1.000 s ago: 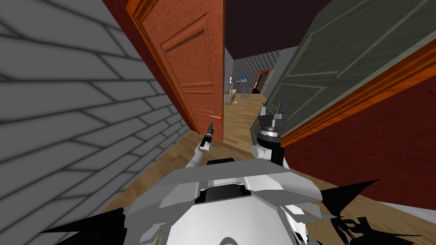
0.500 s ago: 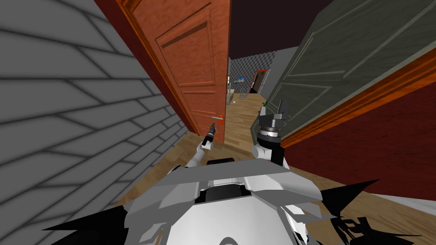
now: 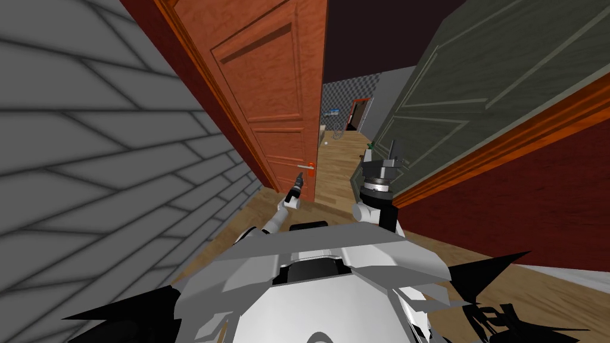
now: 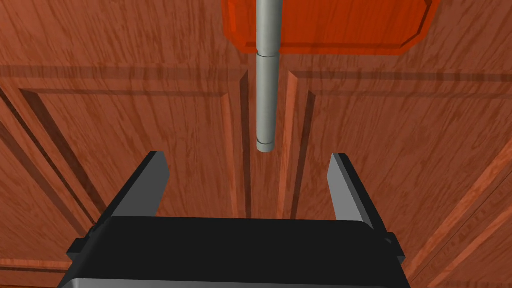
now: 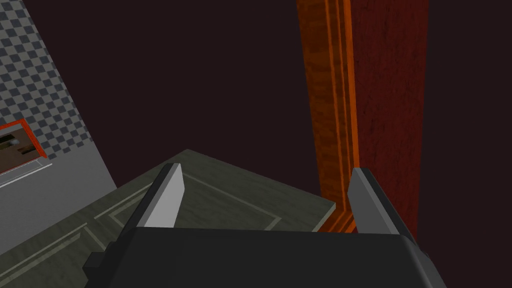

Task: Push the door open

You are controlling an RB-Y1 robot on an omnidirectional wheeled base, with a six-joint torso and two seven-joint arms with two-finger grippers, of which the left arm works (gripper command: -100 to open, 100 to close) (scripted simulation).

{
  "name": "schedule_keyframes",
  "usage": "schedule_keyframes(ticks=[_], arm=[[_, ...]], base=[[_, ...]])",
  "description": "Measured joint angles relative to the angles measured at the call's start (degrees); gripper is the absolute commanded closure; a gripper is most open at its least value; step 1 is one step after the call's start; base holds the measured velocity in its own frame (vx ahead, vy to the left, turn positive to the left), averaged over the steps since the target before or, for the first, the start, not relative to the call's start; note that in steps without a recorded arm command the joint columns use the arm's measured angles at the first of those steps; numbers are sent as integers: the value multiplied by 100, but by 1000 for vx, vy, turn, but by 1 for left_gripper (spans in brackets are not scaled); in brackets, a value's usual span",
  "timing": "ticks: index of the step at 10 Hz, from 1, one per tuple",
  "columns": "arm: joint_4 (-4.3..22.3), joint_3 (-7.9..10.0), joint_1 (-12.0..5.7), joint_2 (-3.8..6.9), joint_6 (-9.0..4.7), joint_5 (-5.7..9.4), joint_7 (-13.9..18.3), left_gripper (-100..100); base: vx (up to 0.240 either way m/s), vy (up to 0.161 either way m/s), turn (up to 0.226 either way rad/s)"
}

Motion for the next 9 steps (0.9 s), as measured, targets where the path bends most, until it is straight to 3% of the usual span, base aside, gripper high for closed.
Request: schedule_keyframes(ticks=[2, 6, 9], arm=[[139, -35, -85, -48, -10, 23, -19, -100], [185, 15, -87, 92, -47, 10, -13, -100], [235, 65, -105, 59, -67, 0, -16, -100]], base=[[80, 0, -29], [185, -70, -26], [201, -70, -28]])
